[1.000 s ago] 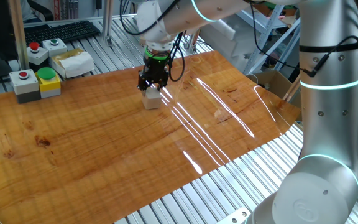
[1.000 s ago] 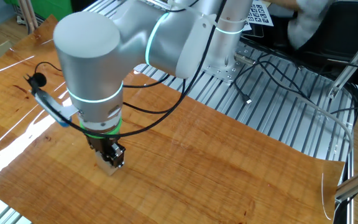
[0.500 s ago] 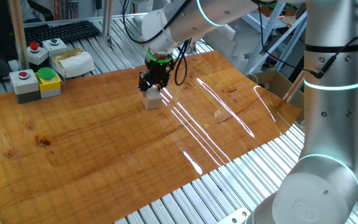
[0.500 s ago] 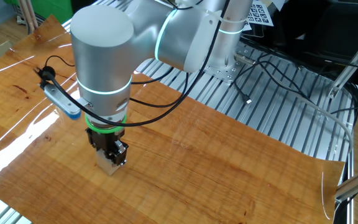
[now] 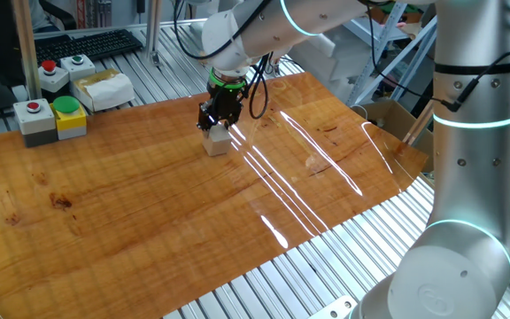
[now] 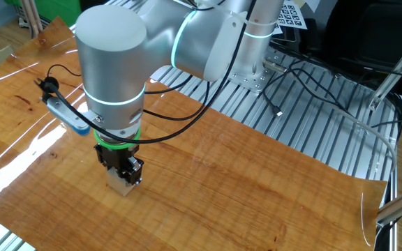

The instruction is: Hold a small block with the gripper and sweep it from left to right on the table

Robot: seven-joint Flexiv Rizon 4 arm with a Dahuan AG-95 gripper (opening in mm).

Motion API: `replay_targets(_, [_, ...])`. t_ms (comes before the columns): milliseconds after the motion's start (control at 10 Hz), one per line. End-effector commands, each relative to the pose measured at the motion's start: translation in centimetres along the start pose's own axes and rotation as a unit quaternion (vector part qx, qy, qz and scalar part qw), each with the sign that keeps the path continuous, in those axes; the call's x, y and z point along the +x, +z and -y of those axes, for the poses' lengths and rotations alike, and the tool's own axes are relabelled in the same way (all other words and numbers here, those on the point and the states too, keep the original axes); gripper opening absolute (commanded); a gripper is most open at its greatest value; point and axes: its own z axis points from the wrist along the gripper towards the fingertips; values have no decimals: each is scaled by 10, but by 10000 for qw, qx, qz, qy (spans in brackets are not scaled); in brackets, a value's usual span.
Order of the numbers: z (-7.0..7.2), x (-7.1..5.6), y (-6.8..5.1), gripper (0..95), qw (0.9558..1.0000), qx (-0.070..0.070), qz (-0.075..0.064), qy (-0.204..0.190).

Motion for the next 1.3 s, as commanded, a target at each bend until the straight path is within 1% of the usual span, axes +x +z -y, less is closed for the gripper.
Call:
replay_targets(100, [0,1,-1,0,9996,7,-33,-295])
replay_targets(300, [0,1,-1,0,9987,-3,-60,-515])
replay_targets(600, [0,1,-1,0,9976,-8,-41,-694])
replay_targets(900, [0,1,-1,0,9973,-7,-23,-727])
replay_targets(1300, [0,1,-1,0,9979,-10,-49,-649])
